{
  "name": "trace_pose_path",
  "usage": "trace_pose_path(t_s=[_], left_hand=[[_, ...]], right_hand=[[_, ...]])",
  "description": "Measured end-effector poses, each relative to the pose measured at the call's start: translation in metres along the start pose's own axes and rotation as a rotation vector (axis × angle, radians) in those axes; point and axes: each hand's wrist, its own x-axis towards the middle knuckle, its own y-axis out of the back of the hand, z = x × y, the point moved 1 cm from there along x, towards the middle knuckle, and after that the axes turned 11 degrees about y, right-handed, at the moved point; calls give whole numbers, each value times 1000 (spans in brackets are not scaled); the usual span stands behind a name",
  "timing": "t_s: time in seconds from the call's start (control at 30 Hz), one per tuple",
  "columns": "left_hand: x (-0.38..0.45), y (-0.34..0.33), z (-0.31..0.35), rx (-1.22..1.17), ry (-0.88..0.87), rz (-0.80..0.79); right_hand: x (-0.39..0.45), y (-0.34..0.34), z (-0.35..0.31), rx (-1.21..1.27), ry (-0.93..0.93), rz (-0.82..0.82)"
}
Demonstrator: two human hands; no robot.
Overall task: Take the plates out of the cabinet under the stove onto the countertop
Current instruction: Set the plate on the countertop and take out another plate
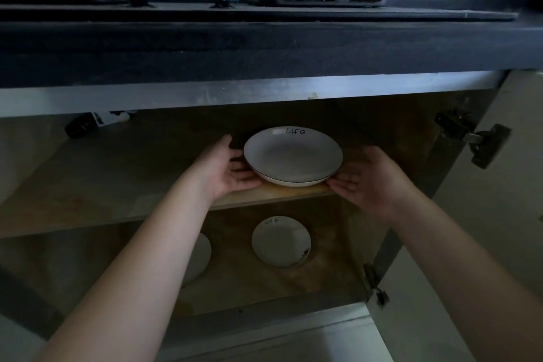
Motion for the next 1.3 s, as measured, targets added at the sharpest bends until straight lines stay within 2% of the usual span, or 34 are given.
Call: trace_pose_path(t_s=[0.17, 0.37, 0.6, 0.83, 1.07, 1.3], left_hand=[[-2, 6, 3, 20, -20, 36], [-5, -8, 3, -5, -51, 56], [-18, -1, 0, 134, -62, 137], [-45, 7, -12, 201, -163, 114], [-51, 25, -23, 133, -220, 140], [-69, 35, -35, 106, -209, 238]], right_hand=[[9, 3, -8, -33, 28, 30], [11, -10, -5, 81, 9, 40], [7, -1, -2, -13, -27, -22], [-2, 7, 0, -41, -23, -73], [1, 12, 7, -91, -35, -106], [-18, -6, 12, -244, -71, -98]])
